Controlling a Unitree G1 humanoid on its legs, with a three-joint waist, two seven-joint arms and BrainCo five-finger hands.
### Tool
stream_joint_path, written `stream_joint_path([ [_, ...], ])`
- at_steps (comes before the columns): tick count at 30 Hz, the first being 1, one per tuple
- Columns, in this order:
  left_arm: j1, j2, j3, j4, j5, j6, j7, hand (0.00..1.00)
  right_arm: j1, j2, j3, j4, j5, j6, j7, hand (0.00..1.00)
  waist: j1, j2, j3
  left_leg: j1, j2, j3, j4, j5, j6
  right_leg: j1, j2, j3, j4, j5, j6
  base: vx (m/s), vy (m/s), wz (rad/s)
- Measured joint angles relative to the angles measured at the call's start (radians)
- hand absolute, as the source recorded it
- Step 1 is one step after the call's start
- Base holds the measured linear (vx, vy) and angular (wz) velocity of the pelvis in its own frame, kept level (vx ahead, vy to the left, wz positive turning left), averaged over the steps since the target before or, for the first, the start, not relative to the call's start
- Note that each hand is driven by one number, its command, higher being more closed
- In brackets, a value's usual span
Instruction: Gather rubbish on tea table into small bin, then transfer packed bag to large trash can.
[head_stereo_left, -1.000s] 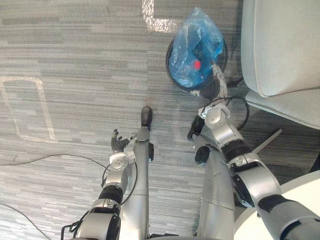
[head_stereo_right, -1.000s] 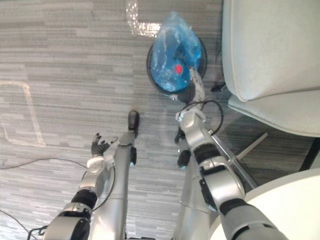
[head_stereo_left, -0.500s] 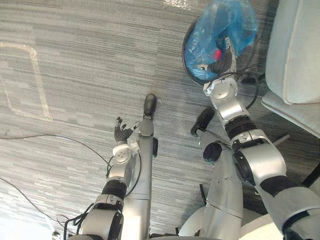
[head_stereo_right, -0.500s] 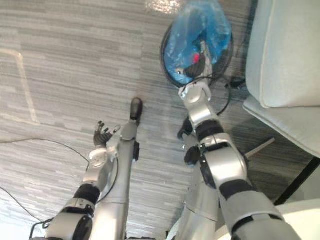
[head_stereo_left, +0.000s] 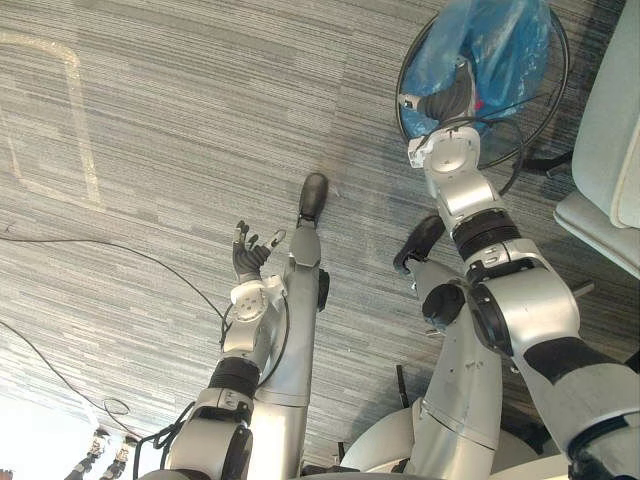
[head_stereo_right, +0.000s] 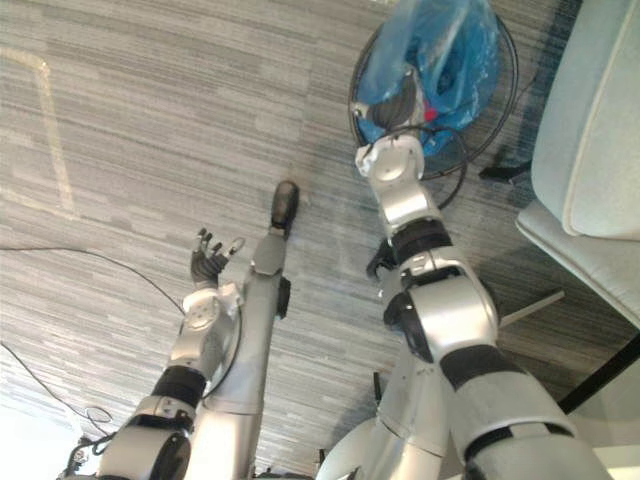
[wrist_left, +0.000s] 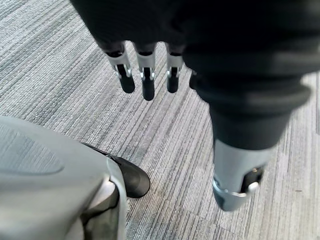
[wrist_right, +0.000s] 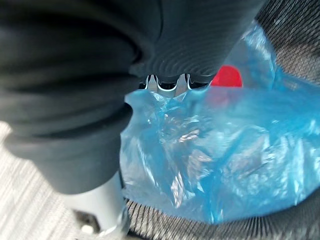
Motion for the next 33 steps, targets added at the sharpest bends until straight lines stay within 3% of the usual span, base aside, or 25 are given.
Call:
stream_joint_path([
  [5,-0.001,0.007,0.004,-0.009,-0.012,0.000,0.000,0.00,0.001,0.011,-0.001,-0.044,0.038,-0.029,0.006,1.00,0.003,0.010,0.006,-0.013,0.008,0.009,0.024,0.001,-0.004,-0.014,0.007,0.008,0.010,0.008,-0.013,-0.03,0.008,-0.06],
  [16,-0.001,0.019,0.022,0.015,-0.014,0.005,-0.001,0.00,0.065,0.012,-0.023,-0.127,0.045,-0.029,0.007,1.00,0.003,0.022,0.014,0.013,0.040,0.014,0.040,0.000,-0.003,0.033,0.039,-0.001,-0.028,0.032,-0.009,-0.03,0.003,-0.13],
  [21,0.001,0.022,0.022,0.058,-0.008,0.025,-0.002,0.00,0.129,0.018,-0.022,-0.203,0.045,-0.030,0.009,1.00,0.001,0.020,0.015,0.078,0.063,0.029,-0.002,0.002,0.000,0.095,0.062,0.004,-0.078,0.052,0.001,-0.02,-0.003,-0.15],
  [25,0.006,0.018,0.022,0.080,0.016,0.046,-0.007,0.00,0.175,0.039,-0.020,-0.250,0.045,-0.030,0.015,1.00,-0.010,0.016,0.028,0.149,0.085,0.038,-0.037,0.013,0.001,0.166,0.089,0.004,-0.137,0.087,-0.016,-0.01,-0.008,-0.21],
  [33,0.076,0.028,0.029,0.140,0.055,0.086,-0.025,0.00,0.349,0.078,0.037,-0.403,0.030,-0.030,0.044,1.00,-0.029,0.000,0.039,0.387,0.124,0.074,-0.151,0.018,0.007,0.404,0.125,-0.002,-0.289,0.132,-0.028,0.01,-0.028,-0.15],
])
